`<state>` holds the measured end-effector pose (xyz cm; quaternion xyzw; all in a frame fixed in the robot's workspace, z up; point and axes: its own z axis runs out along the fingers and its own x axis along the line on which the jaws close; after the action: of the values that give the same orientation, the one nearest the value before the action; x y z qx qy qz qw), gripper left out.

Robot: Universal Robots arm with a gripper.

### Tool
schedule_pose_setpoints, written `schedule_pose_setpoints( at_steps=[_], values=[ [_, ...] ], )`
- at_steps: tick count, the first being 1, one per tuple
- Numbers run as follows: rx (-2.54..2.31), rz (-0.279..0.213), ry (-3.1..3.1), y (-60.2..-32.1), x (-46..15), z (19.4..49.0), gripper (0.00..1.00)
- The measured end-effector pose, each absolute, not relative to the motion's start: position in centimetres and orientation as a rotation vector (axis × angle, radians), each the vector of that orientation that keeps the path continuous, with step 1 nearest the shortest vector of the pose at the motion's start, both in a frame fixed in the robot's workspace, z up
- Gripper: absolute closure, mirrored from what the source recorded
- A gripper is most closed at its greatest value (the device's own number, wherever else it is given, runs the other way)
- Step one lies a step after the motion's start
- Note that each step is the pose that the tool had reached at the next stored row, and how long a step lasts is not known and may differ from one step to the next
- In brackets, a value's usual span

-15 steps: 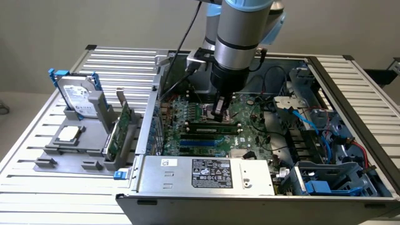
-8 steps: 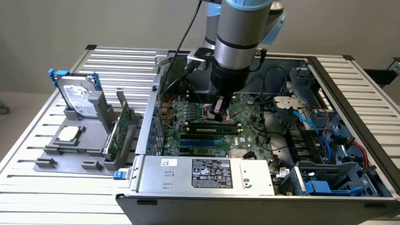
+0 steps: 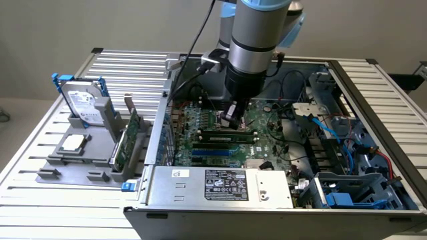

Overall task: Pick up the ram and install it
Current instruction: 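Press down the ram until it locks into place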

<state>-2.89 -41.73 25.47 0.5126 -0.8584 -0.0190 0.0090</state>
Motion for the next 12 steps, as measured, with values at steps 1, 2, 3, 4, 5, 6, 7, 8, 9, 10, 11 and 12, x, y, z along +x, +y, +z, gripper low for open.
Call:
schedule_pose_setpoints(
  at_steps=[1, 2, 3, 4, 5, 6, 7, 8, 9, 10, 11, 12],
  values=[
    [1.584, -0.059, -2.691, -41.73, -2.89, 25.49, 0.89],
    [1.567, -0.06, -2.702, -41.74, -2.89, 25.5, 0.89],
    [1.549, -0.06, -2.713, -41.74, -2.89, 25.51, 0.89],
    [1.531, -0.06, -2.723, -41.73, -2.89, 25.51, 0.89],
    [1.513, -0.06, -2.733, -41.73, -2.89, 25.53, 0.89],
    [1.495, -0.06, -2.743, -41.73, -2.89, 25.53, 0.89],
    [1.477, -0.061, -2.754, -41.73, -2.89, 25.54, 0.89],
    [1.459, -0.061, -2.764, -41.73, -2.89, 25.55, 0.89],
    [1.44, -0.061, -2.774, -41.73, -2.89, 25.55, 0.89],
    [1.42, -0.061, -2.784, -41.73, -2.89, 25.56, 0.89],
    [1.4, -0.061, -2.795, -41.73, -2.89, 25.57, 0.89],
    [1.381, -0.061, -2.804, -41.74, -2.89, 25.58, 0.89]
  ],
)
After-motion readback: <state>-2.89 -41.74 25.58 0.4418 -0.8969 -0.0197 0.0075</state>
